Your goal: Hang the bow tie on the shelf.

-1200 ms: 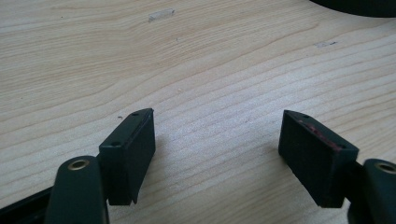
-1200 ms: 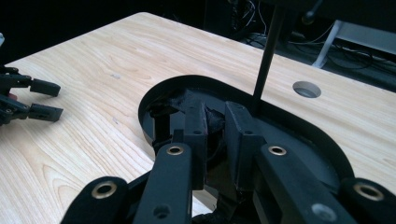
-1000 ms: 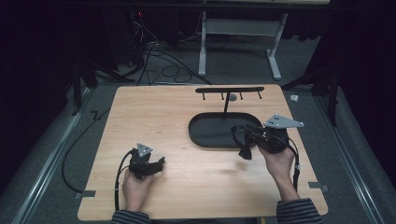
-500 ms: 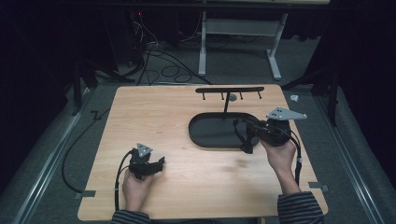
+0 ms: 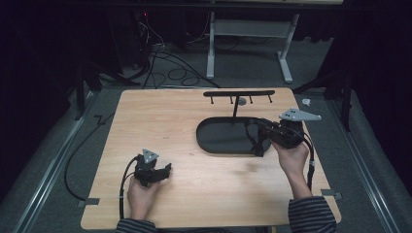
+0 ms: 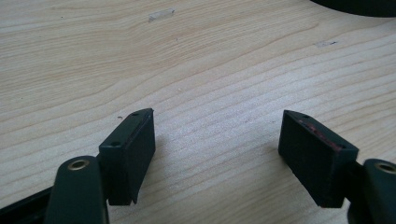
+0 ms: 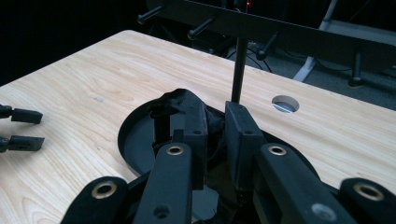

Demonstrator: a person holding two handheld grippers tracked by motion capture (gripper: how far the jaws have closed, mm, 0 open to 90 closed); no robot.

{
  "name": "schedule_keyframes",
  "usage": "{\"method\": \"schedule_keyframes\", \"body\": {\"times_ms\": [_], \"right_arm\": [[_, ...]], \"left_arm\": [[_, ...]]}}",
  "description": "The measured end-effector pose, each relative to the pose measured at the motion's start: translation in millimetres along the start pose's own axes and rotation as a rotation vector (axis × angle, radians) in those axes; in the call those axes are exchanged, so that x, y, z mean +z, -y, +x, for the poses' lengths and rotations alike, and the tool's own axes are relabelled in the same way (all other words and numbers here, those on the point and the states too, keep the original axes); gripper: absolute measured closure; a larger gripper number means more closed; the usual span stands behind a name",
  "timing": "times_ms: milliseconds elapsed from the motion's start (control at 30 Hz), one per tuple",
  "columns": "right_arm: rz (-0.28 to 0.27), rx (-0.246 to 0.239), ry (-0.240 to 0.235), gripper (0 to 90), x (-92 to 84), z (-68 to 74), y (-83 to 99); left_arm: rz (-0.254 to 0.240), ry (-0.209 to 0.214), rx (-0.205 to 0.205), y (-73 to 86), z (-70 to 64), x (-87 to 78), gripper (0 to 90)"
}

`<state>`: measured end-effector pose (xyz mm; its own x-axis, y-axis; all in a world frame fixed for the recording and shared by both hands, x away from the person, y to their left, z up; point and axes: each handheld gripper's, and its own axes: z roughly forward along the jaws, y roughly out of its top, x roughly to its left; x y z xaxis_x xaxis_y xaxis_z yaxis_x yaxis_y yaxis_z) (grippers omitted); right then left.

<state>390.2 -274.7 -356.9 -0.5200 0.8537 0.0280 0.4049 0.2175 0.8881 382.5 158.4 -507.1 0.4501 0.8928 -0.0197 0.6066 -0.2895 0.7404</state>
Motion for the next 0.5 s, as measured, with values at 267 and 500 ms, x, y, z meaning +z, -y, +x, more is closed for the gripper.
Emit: {"method": "schedule_keyframes", "body": {"times_ms": [267,500], "right_arm": [[-0.005,0.015,0.007,81.2,5.4,-5.1,-4.1],[-0.007,0.031,0.015,81.2,10.1,-10.3,-10.0]], "left_arm": [[0.000,0.000,0.000,0.0,-0.1,0.0,27.8],[-0.002,0.000,-0.002,0.1,0.1,0.0,28.0]]}}
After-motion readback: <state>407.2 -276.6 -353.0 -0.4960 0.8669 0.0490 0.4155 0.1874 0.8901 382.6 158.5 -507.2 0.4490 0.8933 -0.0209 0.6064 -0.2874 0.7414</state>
